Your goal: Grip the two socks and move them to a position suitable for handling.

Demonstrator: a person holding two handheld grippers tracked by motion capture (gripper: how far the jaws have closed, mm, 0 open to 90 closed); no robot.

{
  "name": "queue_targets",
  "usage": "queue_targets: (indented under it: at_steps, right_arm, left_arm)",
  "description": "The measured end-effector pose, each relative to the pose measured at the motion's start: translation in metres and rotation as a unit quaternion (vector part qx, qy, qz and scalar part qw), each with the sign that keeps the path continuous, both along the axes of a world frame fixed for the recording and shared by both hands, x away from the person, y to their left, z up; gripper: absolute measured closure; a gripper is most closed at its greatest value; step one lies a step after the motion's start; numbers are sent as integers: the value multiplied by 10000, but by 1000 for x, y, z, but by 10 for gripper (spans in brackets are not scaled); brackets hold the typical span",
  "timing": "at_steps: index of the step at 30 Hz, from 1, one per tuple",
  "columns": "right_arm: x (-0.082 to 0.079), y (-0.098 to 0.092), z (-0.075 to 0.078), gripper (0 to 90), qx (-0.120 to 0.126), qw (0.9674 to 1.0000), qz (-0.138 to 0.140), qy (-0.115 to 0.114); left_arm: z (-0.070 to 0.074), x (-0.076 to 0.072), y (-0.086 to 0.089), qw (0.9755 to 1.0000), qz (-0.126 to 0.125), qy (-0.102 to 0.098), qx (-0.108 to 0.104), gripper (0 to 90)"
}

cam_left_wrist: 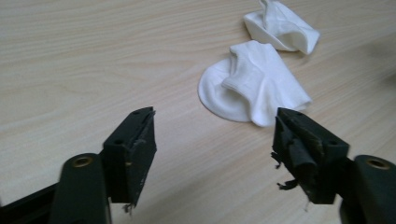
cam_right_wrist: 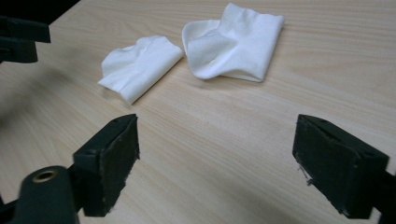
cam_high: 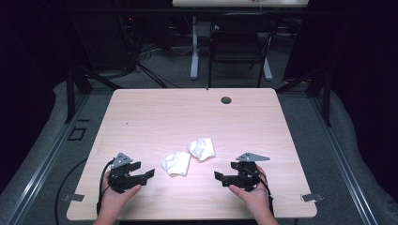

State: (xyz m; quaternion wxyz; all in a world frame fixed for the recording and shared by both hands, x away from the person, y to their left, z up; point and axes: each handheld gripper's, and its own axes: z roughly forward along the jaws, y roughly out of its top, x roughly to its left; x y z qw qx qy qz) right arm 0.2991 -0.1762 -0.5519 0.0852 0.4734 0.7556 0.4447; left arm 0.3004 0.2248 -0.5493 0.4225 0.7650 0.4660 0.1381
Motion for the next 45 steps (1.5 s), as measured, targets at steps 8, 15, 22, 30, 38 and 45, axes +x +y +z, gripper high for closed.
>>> queue_targets:
  at_steps: [8,15,22,30,38,45]
  right_arm:
    - [-2,23,-8,237,-979,9943,-53,-410]
    - [-4,25,-13,379,-1162,9919,-122,-496]
    - [-5,21,-11,469,-1029,9930,-227,-532]
    - [-6,24,-9,503,-967,9934,-338,-510]
    - [-6,20,-10,541,-874,9946,-365,-425]
    - [-11,14,-8,547,-789,9948,-450,-454]
  left_arm:
    - [-8,9,0,9992,4,-9,397,292]
    - [-12,12,3,9990,210,52,399,325]
    - [-12,9,3,9995,172,-20,271,397]
    - [-10,7,-4,9996,-26,-221,158,423]
    - [-6,8,-22,9994,-179,-290,65,454]
    - [-6,10,-36,9991,-293,-281,112,460]
